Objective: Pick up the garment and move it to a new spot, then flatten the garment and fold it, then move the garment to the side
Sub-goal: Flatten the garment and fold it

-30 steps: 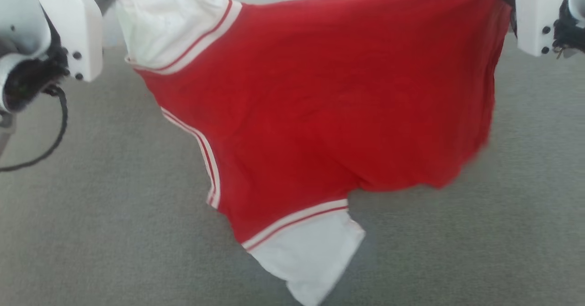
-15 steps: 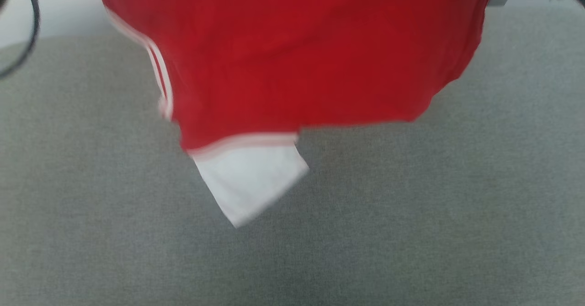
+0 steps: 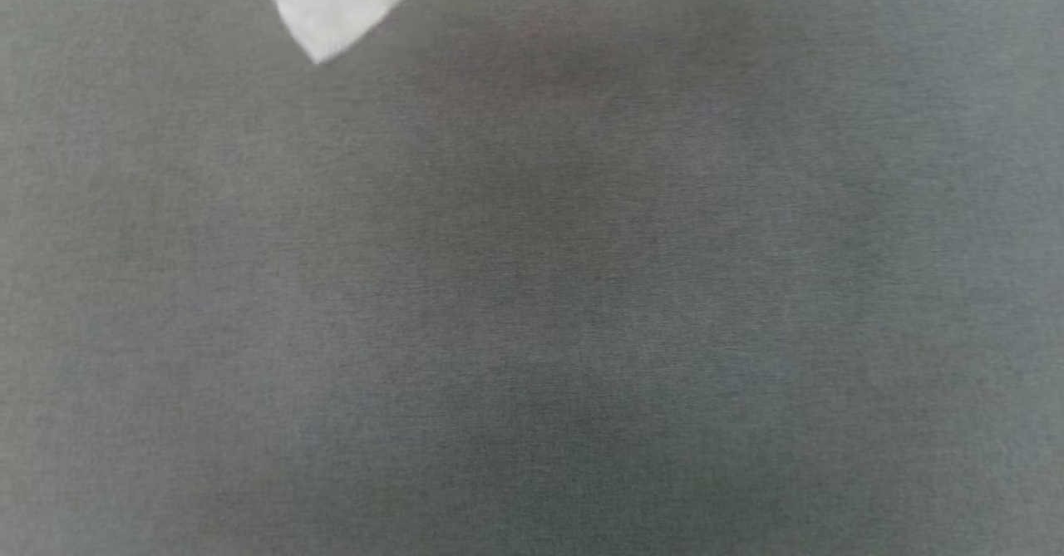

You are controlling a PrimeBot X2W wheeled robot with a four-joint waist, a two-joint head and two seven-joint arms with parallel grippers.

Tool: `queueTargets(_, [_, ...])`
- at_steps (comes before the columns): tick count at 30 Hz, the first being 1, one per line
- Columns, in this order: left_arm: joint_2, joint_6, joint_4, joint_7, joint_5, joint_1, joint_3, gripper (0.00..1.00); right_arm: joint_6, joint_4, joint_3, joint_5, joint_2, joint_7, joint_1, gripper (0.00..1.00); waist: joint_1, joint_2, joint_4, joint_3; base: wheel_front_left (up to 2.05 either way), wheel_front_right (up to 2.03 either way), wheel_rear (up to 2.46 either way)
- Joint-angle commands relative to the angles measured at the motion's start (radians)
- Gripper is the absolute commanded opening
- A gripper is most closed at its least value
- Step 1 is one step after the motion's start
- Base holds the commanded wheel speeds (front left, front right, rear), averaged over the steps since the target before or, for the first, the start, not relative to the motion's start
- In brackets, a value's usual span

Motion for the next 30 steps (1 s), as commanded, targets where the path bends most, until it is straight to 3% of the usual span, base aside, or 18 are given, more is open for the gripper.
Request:
queueTargets(1, [-0.010, -0.019, 0.027, -0.013, 0.007, 0.003, -0.010, 0.00, -0.001, 0.026, 0.009, -0.009, 0.020, -0.007, 0.006, 0.00, 0.0000, 0.0000, 0.012, 0.006, 0.00, 0.00, 0.00])
queueTargets(8, [-0.052, -0.106, 0.135, 0.026, -0.044, 0.125, -0.072, 0.00, -0.001, 0.117, 0.082, 0.043, 0.046, 0.041, 0.106, 0.00, 0.0000, 0.0000, 0.044, -0.007, 0.00, 0.00, 0.00])
queueTargets(16, [-0.050, -0.125, 0.079, 0.218, -0.186, 0.341, -0.175, 0.00, -0.001, 0.053, 0.190, 0.196, 0.005, 0.141, 0.269, 0.00, 0.0000, 0.0000, 0.063, -0.033, 0.00, 0.00, 0.00])
queueTargets(19, [0.004, -0.125, -0.016, 0.349, -0.308, 0.478, -0.209, 0.00, -0.001, -0.047, 0.244, 0.306, -0.048, 0.205, 0.365, 0.00, 0.0000, 0.0000, 0.071, -0.052, 0.00, 0.00, 0.00])
queueTargets(24, [0.069, -0.118, -0.140, 0.483, -0.409, 0.628, -0.216, 0.00, -0.001, -0.192, 0.310, 0.415, -0.133, 0.304, 0.483, 0.00, 0.0000, 0.0000, 0.077, -0.079, 0.00, 0.00, 0.00])
queueTargets(30, [0.163, -0.034, -0.358, 0.599, -0.490, 0.813, -0.230, 0.00, -0.001, -0.375, 0.350, 0.517, -0.230, 0.421, 0.631, 0.00, 0.0000, 0.0000, 0.080, -0.105, 0.00, 0.00, 0.00])
